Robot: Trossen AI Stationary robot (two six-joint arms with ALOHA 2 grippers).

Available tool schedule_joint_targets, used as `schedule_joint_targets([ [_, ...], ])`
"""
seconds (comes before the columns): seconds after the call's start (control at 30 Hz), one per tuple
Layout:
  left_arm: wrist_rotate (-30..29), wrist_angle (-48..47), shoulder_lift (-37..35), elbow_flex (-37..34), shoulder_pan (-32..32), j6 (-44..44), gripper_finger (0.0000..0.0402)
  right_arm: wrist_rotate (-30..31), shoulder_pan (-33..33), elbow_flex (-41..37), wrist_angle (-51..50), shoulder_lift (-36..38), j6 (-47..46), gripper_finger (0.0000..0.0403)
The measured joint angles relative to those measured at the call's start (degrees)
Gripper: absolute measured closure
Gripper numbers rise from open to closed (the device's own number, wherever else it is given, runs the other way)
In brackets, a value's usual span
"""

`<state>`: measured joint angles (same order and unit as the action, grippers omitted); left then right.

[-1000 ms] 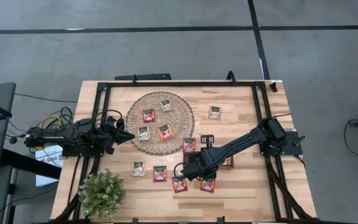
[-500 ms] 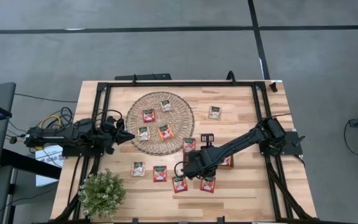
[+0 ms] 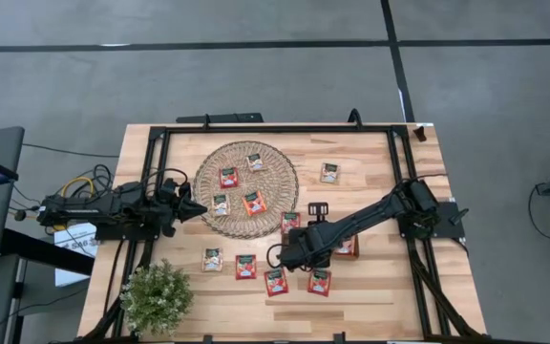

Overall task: Pick & Place Tea
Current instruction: Put the brown tea bag into the middle section of the wooden organizer

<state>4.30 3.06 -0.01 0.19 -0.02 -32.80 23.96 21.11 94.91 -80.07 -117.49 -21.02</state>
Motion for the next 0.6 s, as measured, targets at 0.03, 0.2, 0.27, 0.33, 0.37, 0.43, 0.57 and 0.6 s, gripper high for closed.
schedule_joint_targets([
  [0.03, 0.0, 0.0, 0.0, 0.0, 0.0, 0.0, 0.0402, 0.0, -0.1, 0.0, 0.0, 0.0, 0.0, 0.0403],
  [0.2, 0.0, 0.0, 0.0, 0.0, 0.0, 0.0, 0.0402, 0.0, -0.3, 0.0, 0.2, 0.0, 0.1, 0.0403],
  [0.27, 0.0, 0.0, 0.0, 0.0, 0.0, 0.0, 0.0402, 0.0, -0.1, 0.0, 0.2, 0.0, 0.1, 0.0403],
  [0.33, 0.0, 0.0, 0.0, 0.0, 0.0, 0.0, 0.0402, 0.0, 0.2, 0.0, 0.2, 0.0, 0.4, 0.0403],
  [0.37, 0.0, 0.0, 0.0, 0.0, 0.0, 0.0, 0.0402, 0.0, 0.3, 0.0, 0.2, 0.0, 0.5, 0.0403],
  [0.43, 0.0, 0.0, 0.0, 0.0, 0.0, 0.1, 0.0402, -0.1, 0.4, 0.0, 0.2, 0.0, 0.5, 0.0403],
  [0.57, 0.0, 0.0, 0.0, 0.0, 0.0, 0.1, 0.0402, -0.1, 0.6, 0.0, 0.2, 0.0, 0.5, 0.0403],
  [0.6, 0.0, 0.0, 0.0, 0.0, 0.0, 0.1, 0.0402, -0.1, 0.5, 0.0, 0.2, 0.0, 0.5, 0.0402],
])
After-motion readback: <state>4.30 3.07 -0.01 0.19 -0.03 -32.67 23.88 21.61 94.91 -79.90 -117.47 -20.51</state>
